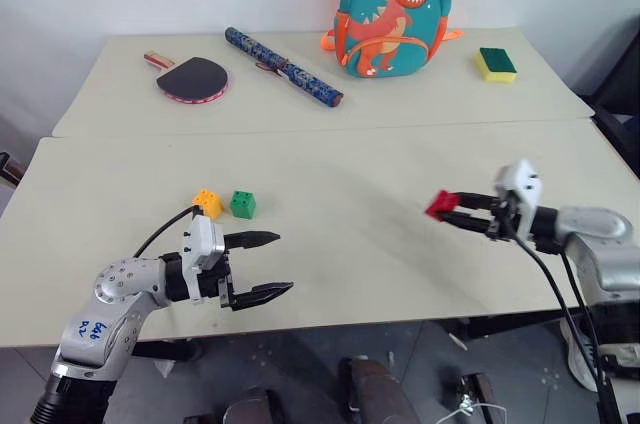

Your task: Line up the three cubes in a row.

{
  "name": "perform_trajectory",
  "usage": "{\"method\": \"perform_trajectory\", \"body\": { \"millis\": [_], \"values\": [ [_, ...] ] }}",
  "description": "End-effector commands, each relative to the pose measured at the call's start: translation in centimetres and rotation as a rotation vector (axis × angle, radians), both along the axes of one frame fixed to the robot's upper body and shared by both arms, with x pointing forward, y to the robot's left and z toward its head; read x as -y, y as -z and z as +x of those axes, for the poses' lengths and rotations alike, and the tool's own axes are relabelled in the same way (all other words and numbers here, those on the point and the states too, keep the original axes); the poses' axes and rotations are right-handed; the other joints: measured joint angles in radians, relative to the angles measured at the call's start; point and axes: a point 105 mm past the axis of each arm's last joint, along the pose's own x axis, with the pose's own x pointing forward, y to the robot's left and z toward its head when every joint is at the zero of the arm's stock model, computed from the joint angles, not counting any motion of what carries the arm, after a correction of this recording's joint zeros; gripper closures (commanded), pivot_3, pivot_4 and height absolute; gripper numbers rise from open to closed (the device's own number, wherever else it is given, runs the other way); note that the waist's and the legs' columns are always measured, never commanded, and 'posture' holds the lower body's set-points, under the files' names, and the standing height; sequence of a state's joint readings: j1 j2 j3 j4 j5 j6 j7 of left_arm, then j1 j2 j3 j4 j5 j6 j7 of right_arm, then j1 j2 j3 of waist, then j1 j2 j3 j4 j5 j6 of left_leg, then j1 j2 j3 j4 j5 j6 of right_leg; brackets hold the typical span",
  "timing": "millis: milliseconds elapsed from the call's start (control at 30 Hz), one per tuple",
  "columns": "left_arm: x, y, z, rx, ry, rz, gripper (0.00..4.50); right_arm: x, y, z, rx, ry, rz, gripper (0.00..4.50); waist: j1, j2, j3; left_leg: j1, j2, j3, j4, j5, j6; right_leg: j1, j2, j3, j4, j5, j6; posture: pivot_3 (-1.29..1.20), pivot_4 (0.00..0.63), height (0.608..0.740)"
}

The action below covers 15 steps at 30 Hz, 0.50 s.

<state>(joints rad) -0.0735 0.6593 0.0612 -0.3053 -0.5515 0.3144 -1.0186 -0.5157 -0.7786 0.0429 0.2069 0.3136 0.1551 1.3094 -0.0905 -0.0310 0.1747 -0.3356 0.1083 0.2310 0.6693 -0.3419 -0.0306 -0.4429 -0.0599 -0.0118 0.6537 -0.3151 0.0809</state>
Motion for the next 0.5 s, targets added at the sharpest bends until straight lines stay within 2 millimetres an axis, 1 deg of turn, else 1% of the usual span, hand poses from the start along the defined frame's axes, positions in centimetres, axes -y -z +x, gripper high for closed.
{"method": "perform_trajectory", "body": {
  "millis": [33, 167, 267, 367, 433, 467, 500],
  "values": [
    [-0.2, -0.8, -0.2, 0.036, 0.008, 0.010, 0.00, -2.2, 0.9, -1.1, -0.006, -0.222, -0.089, 3.02, 0.005, 0.000, 0.000, 0.000, 0.000, 0.000, 0.000, 0.000, 0.000, 0.000, 0.000, 0.000, 0.000, 0.000, 0.000, 0.00, 0.150, 0.740],
    [-0.4, -0.9, -0.4, 0.037, -0.002, 0.016, 0.00, -3.6, 2.4, -0.5, -0.015, -0.331, -0.128, 3.02, 0.012, 0.000, 0.000, -0.001, -0.001, 0.000, 0.001, 0.000, 0.001, 0.000, -0.001, -0.001, -0.001, 0.000, 0.000, 0.00, 0.150, 0.740],
    [-1.0, -1.1, -0.7, 0.042, -0.037, 0.015, 0.00, -3.9, 3.0, 0.3, -0.014, -0.340, -0.122, 3.02, 0.006, 0.000, 0.000, -0.001, -0.001, 0.001, 0.001, -0.001, 0.001, 0.000, -0.001, -0.001, -0.001, 0.000, 0.000, 0.00, 0.150, 0.740],
    [-1.8, -1.1, -0.8, 0.050, -0.087, 0.011, 0.00, -4.0, 3.1, 0.9, -0.018, -0.327, -0.115, 3.02, 0.005, 0.000, 0.000, -0.001, 0.000, 0.000, 0.001, -0.001, 0.001, 0.000, -0.001, -0.001, 0.000, 0.000, 0.000, 0.00, 0.150, 0.740],
    [-2.5, -1.2, -0.6, 0.060, -0.131, -0.004, 0.00, -3.8, 3.3, 1.1, -0.069, -0.314, -0.125, 2.30, 0.003, 0.000, 0.000, -0.001, 0.000, 0.001, 0.003, -0.001, 0.001, 0.000, -0.001, -0.001, 0.000, 0.000, 0.000, 0.00, 0.150, 0.740],
    [-2.8, -1.2, -0.6, 0.064, -0.151, -0.010, 0.00, -3.9, 3.1, 1.2, -0.042, -0.318, -0.126, 2.03, 0.003, 0.000, 0.000, -0.001, 0.000, 0.000, 0.003, -0.001, 0.001, 0.000, -0.001, -0.001, 0.000, 0.000, 0.000, 0.00, 0.150, 0.740],
    [-3.4, -1.2, -0.4, 0.075, -0.185, -0.018, 0.00, -4.0, 2.5, 1.4, -0.014, -0.316, -0.103, 1.73, 0.003, 0.000, 0.000, -0.001, 0.000, 0.000, 0.004, -0.001, 0.001, 0.000, -0.001, -0.001, 0.001, 0.000, -0.001, 0.00, 0.150, 0.740]
  ]
}}
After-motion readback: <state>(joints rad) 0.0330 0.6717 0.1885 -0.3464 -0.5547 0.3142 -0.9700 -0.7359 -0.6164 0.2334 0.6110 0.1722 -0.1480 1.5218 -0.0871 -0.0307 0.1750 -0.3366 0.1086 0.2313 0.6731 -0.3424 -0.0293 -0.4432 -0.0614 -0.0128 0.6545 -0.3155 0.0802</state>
